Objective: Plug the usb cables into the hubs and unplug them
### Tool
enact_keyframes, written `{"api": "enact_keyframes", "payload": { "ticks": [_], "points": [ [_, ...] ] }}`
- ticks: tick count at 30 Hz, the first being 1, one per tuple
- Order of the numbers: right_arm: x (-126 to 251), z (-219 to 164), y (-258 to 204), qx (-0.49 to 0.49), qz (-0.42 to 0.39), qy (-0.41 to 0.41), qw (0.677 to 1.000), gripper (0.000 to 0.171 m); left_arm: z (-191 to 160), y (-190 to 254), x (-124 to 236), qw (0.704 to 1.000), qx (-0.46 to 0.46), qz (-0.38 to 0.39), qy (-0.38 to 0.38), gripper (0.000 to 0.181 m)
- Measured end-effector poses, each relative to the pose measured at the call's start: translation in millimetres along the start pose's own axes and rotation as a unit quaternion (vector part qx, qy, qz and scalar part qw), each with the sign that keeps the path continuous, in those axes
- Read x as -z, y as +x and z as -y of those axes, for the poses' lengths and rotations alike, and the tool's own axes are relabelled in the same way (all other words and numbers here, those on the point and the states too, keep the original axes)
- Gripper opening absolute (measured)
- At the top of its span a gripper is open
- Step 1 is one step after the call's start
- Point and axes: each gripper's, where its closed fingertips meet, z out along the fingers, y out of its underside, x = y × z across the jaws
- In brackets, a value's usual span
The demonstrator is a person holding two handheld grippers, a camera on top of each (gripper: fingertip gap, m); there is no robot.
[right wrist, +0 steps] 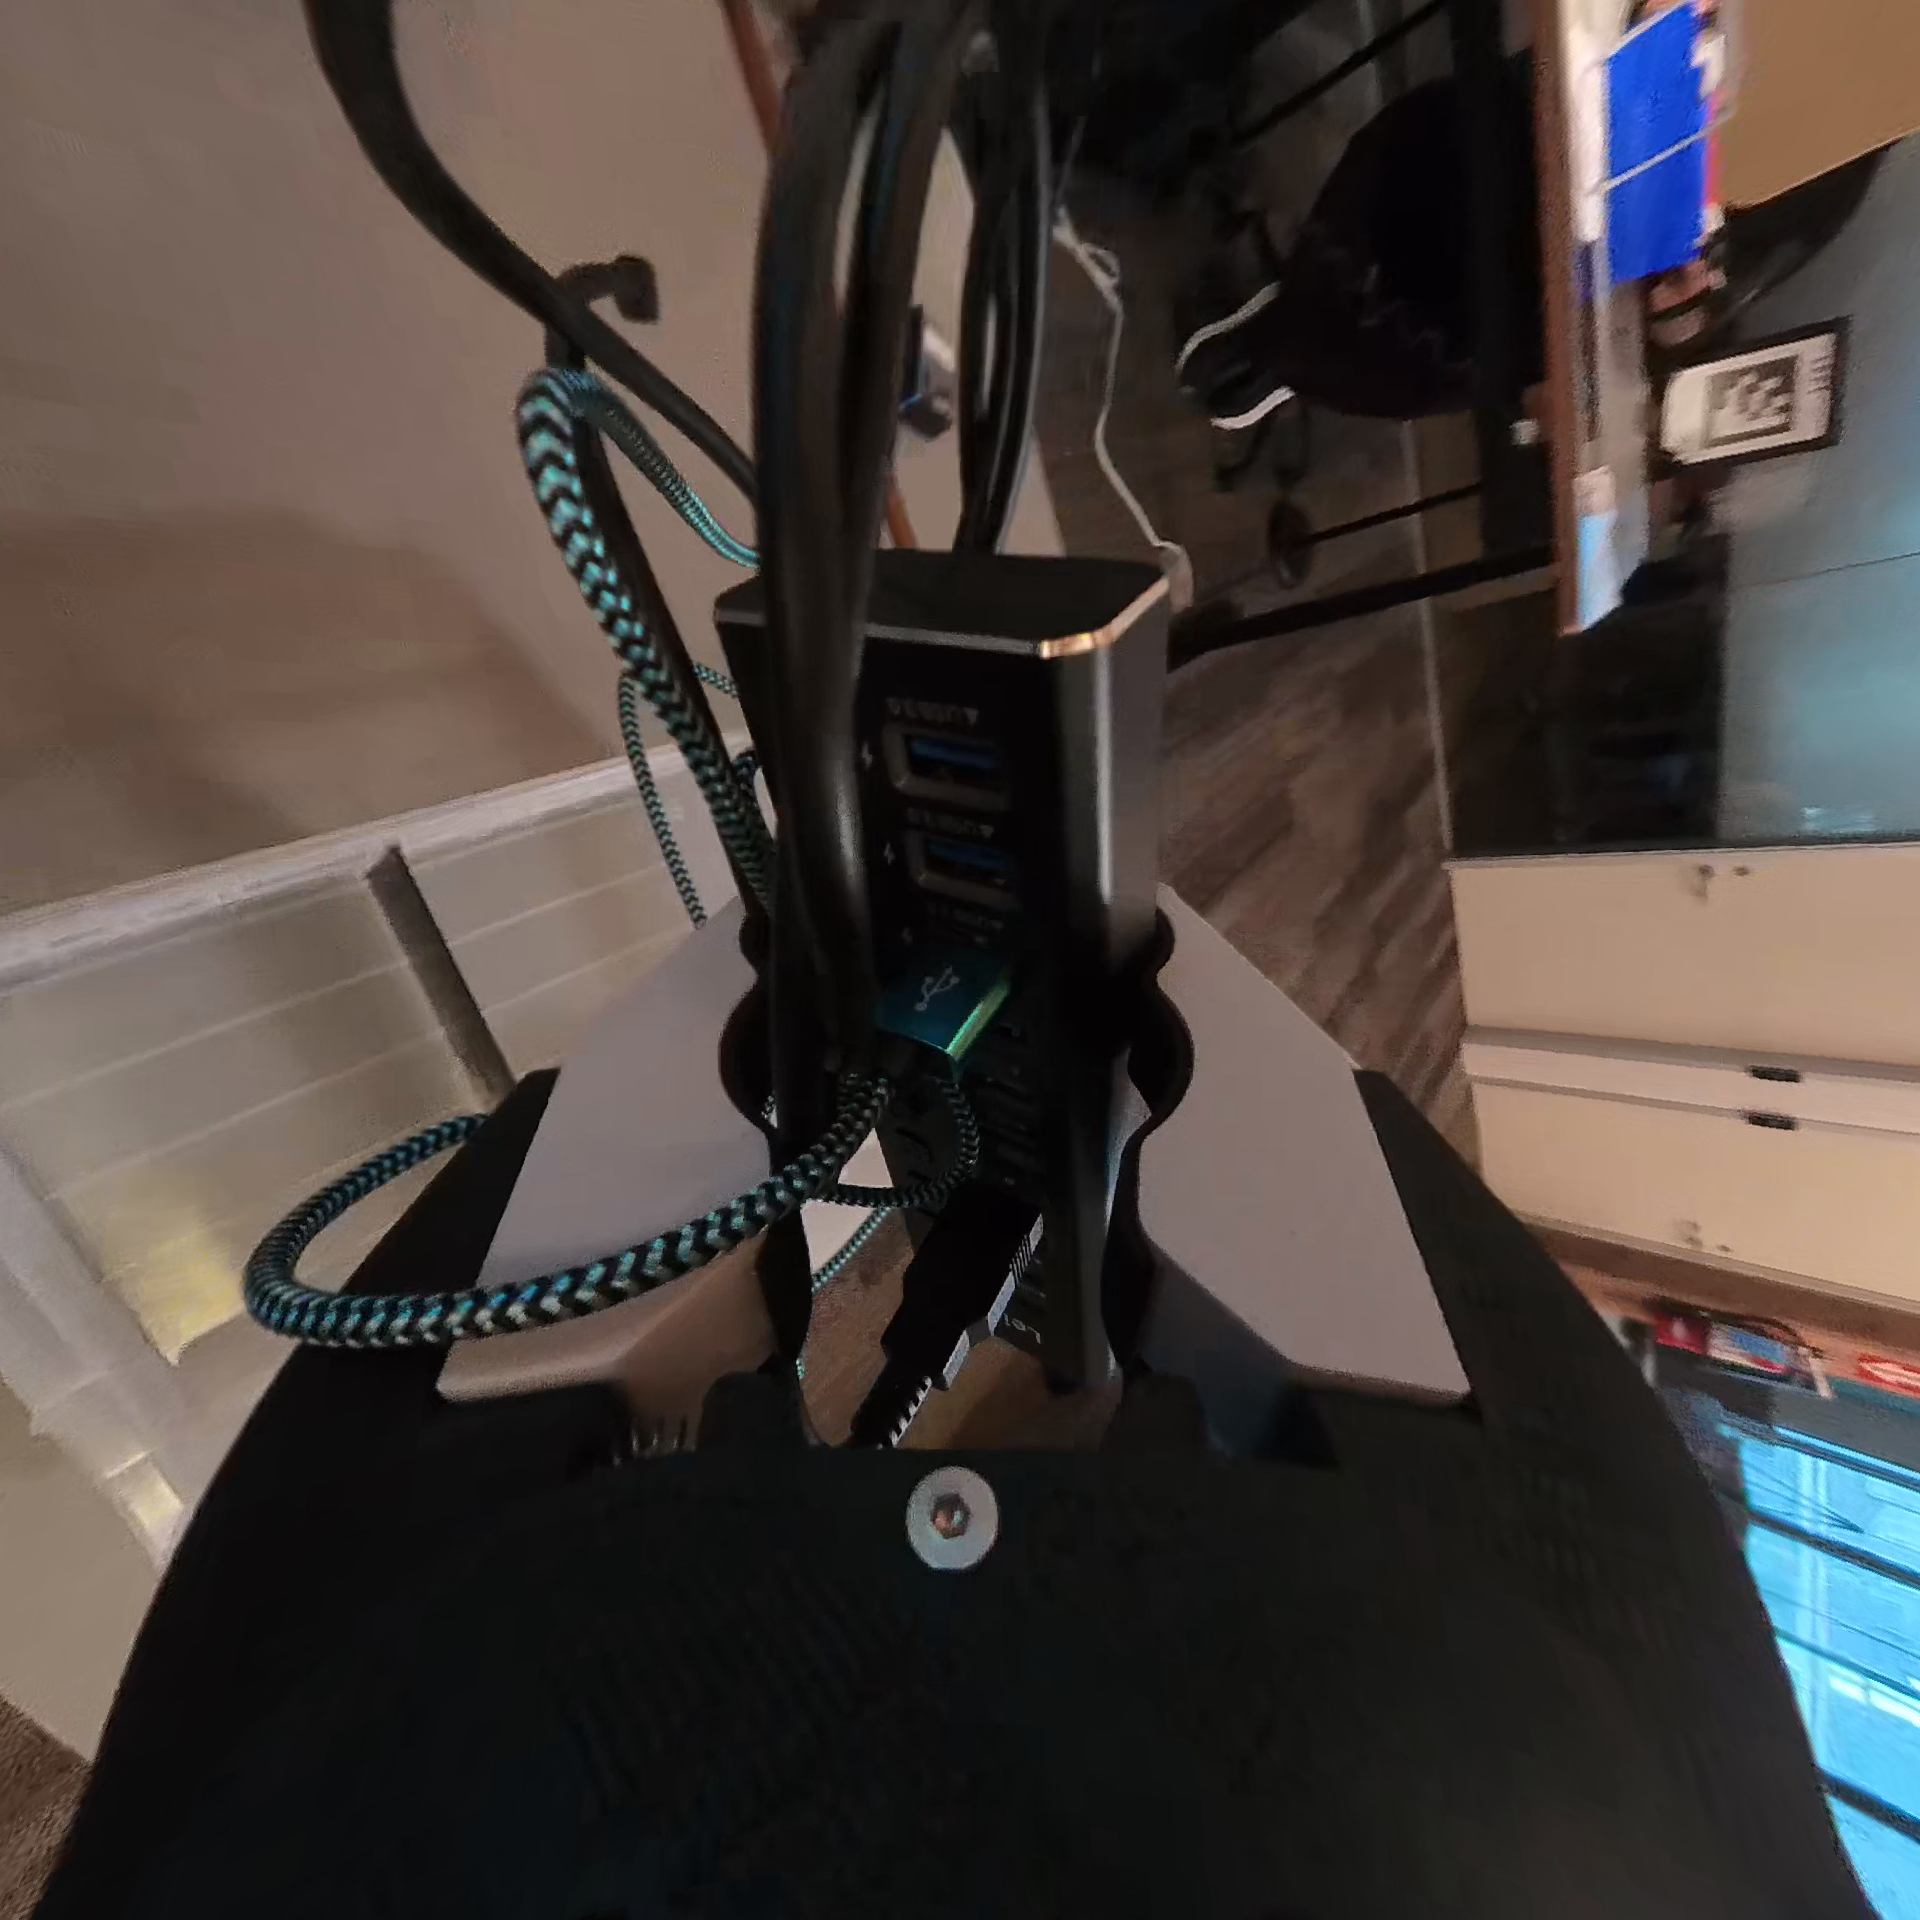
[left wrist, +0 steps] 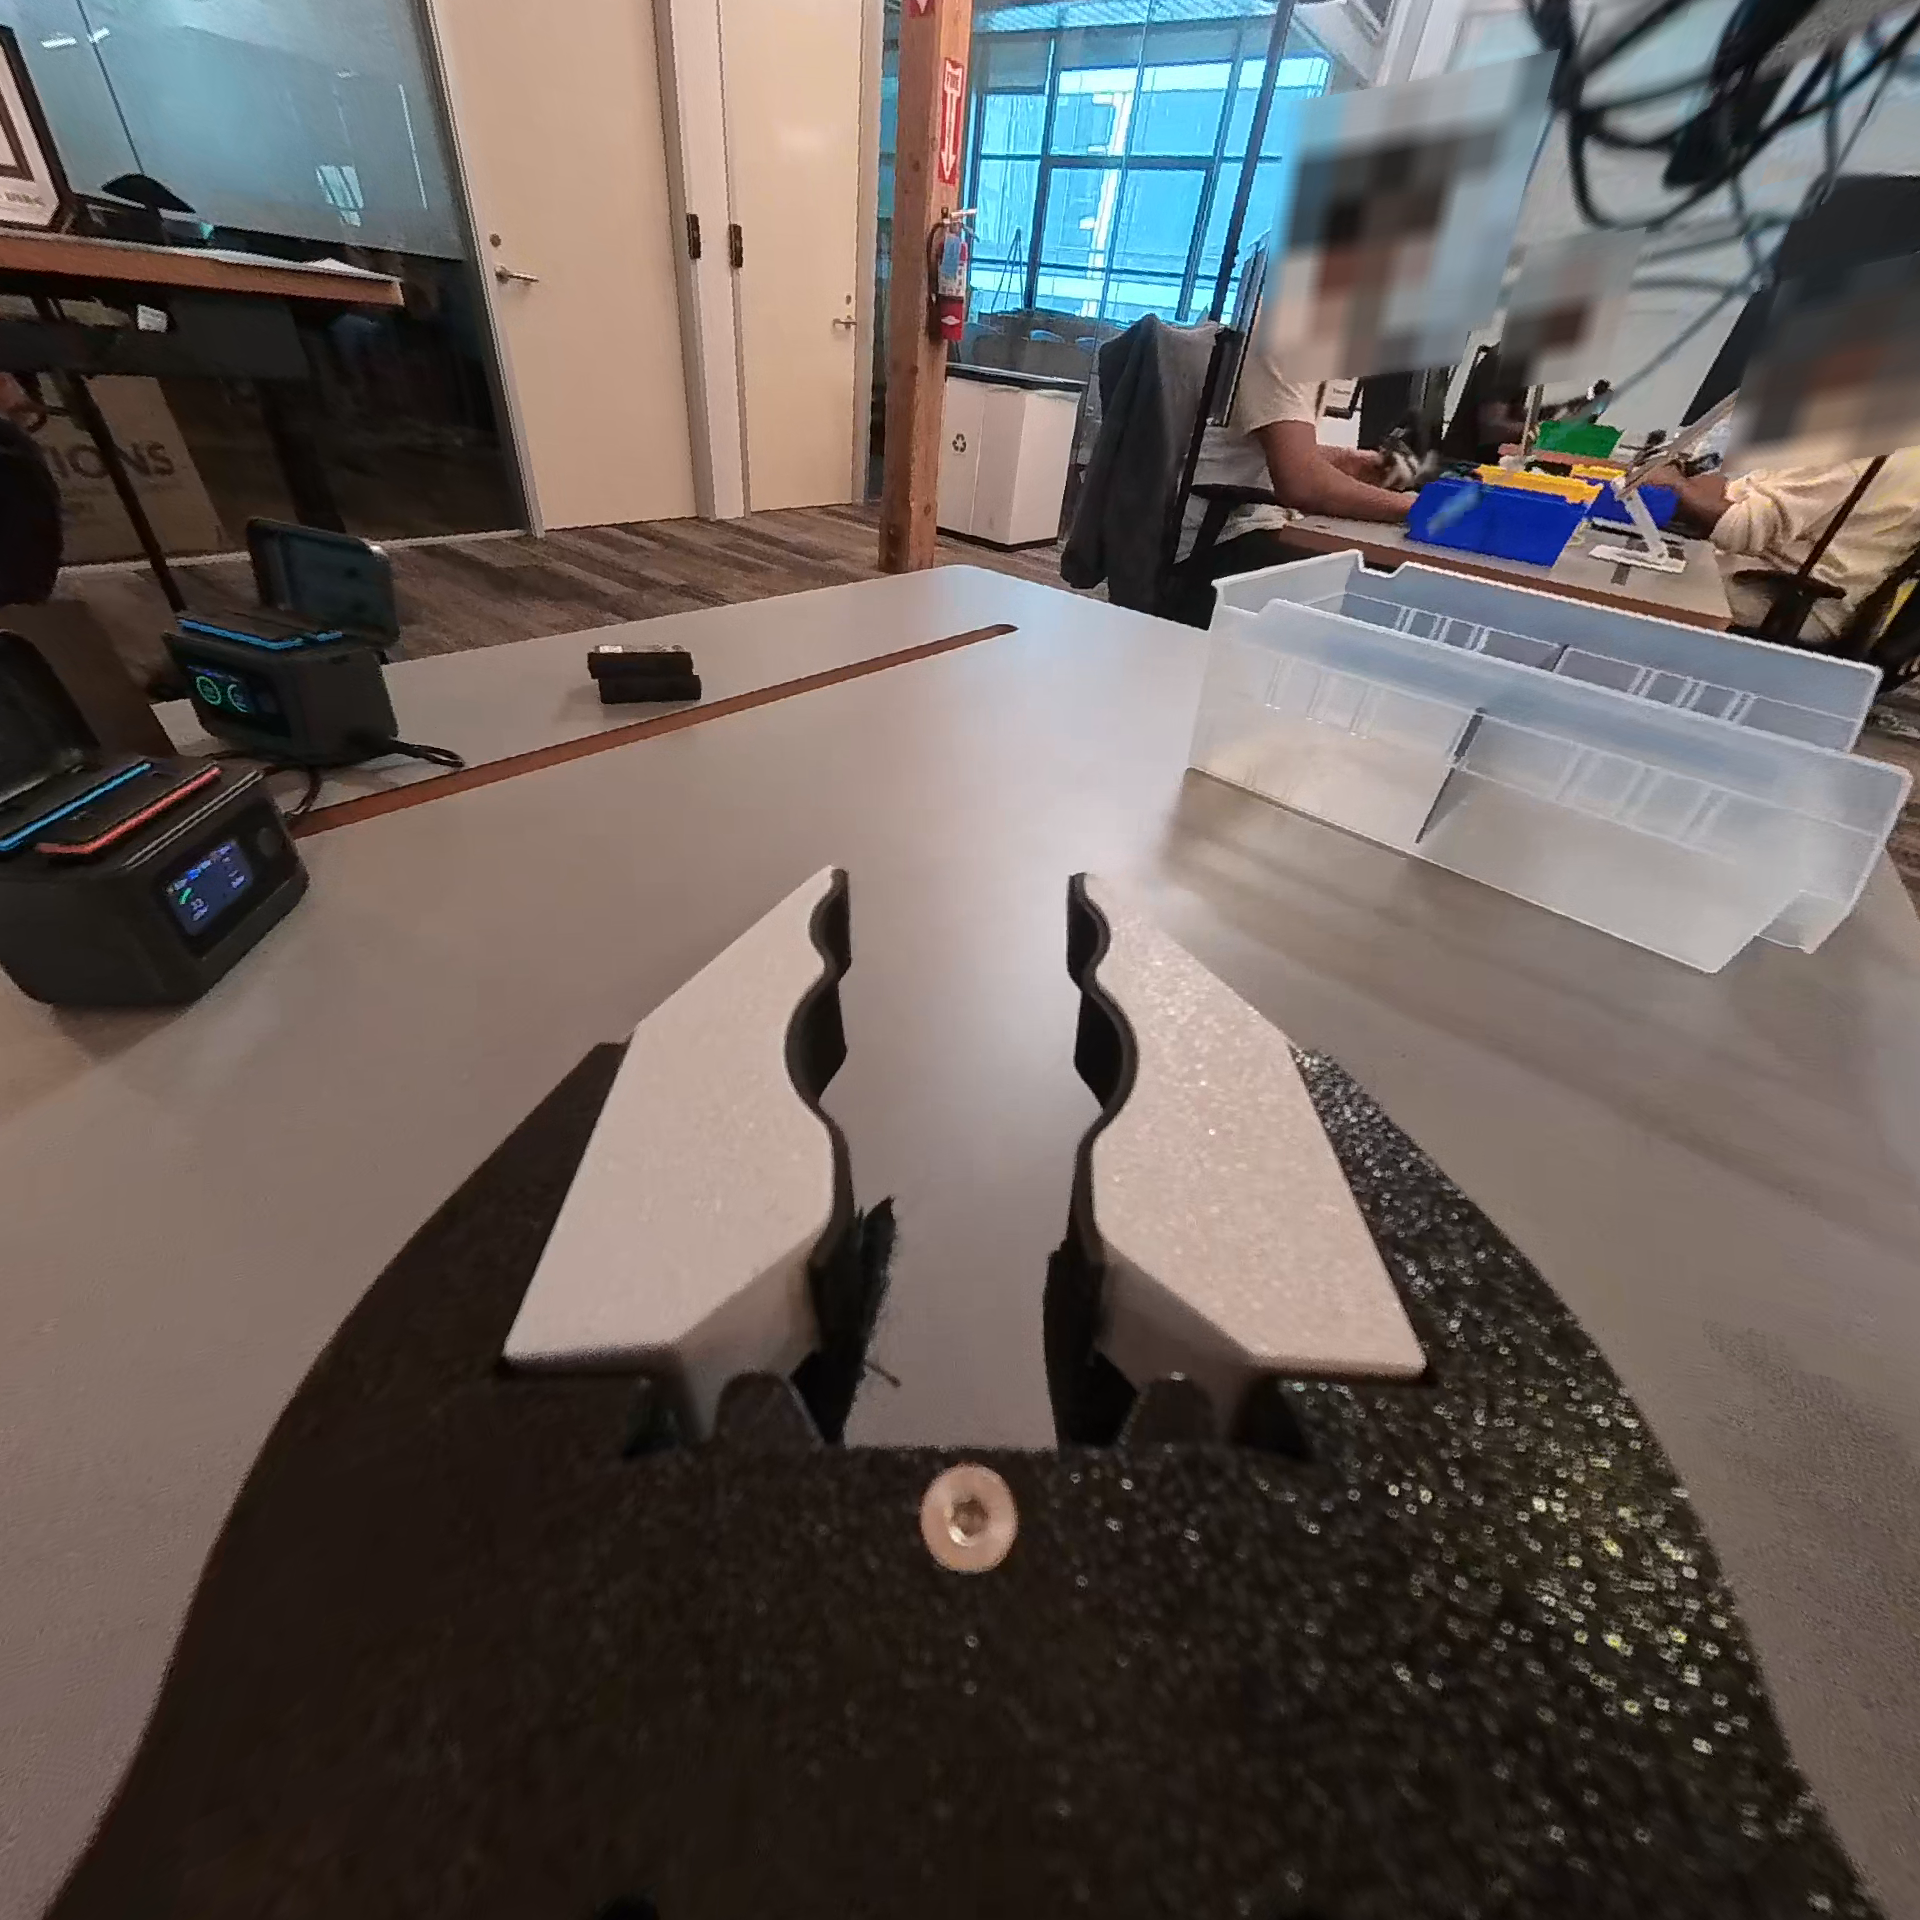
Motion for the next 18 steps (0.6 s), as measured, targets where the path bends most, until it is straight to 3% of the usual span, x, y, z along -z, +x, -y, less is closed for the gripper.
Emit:
{"api": "enact_keyframes", "payload": {
  "ticks": [9,18],
  "points": [
    [-63.1,-80.7,-48.7,-0.035,0.068,-0.032,0.997,0.065,-8.2,-5.5,-2.0,1.0,0.019,0.001,-0.005,0.04],
    [-120.1,-131.8,-94.2,-0.008,0.173,-0.146,0.974,0.066,-15.2,-8.3,-6.6,0.999,0.032,0.001,-0.013,0.04]
  ]
}}
